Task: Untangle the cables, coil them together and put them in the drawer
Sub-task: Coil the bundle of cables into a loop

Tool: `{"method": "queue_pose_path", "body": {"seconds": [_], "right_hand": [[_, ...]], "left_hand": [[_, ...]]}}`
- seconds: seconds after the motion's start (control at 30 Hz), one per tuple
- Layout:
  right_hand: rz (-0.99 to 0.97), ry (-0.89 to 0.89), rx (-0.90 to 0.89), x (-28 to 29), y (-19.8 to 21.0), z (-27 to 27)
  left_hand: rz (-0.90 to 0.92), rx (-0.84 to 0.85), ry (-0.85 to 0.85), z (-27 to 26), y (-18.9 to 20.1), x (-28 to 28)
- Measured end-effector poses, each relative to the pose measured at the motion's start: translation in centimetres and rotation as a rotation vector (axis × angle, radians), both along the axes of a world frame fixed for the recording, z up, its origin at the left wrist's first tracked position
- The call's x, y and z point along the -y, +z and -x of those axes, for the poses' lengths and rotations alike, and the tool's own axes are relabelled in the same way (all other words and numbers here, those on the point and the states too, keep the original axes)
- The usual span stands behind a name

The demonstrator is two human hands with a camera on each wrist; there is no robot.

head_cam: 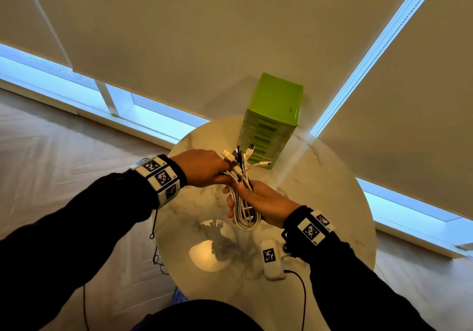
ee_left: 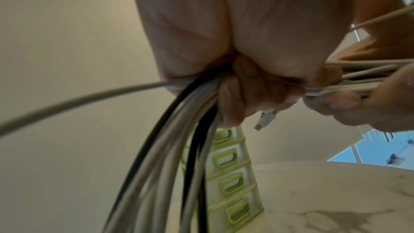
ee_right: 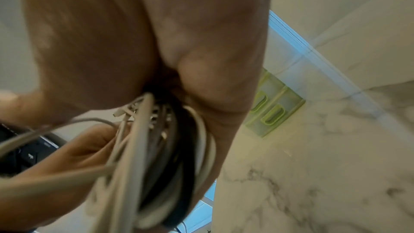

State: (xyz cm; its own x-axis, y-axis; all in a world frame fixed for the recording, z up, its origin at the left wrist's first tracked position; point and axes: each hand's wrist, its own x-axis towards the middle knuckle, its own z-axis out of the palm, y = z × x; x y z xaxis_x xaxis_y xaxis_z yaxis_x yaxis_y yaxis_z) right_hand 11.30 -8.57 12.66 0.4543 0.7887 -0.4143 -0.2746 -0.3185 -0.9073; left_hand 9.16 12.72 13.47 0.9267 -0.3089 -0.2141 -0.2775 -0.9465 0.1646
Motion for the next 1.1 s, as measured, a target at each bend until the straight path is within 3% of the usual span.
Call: {"method": "queue_pose_path", "body": {"seconds": [0.13,0.33,0.5,0.6,0.77,0.93,1.1], "right_hand": [[0.040,0.065,0.110,0.4,0.3,-0.1],[0.103,0.135,0.162,0.6,0.3,-1.7],[0.000,0.056,0.128,1.6,1.1,-2.3],[-0.091,-0.083,-0.028,1.4,0.2,-2.1],[-0.114,-0.146,-0.107,0.2,-0.8,-1.2],[-0.002,-0.126,0.162,-1.1,-1.3,-0.1],[0.025,-0.097,0.302,-1.9,-1.7,0.5]], "left_hand": [[0.089,-0.089,-0.026,-0.3,0.0,0.4],[0.410,-0.151,-0.065,0.1,0.5,-0.3],[0.572,-0.111,0.184,1.7,-1.9,-1.8],[0.610,-0.070,0.347,2.6,-3.2,-1.8],[1.073,-0.126,0.686,2.7,-2.6,0.5],[1.467,-0.128,0.921,2.1,-1.2,2.6],[1.765,-0.213,1.007,2.3,0.2,4.8]]}}
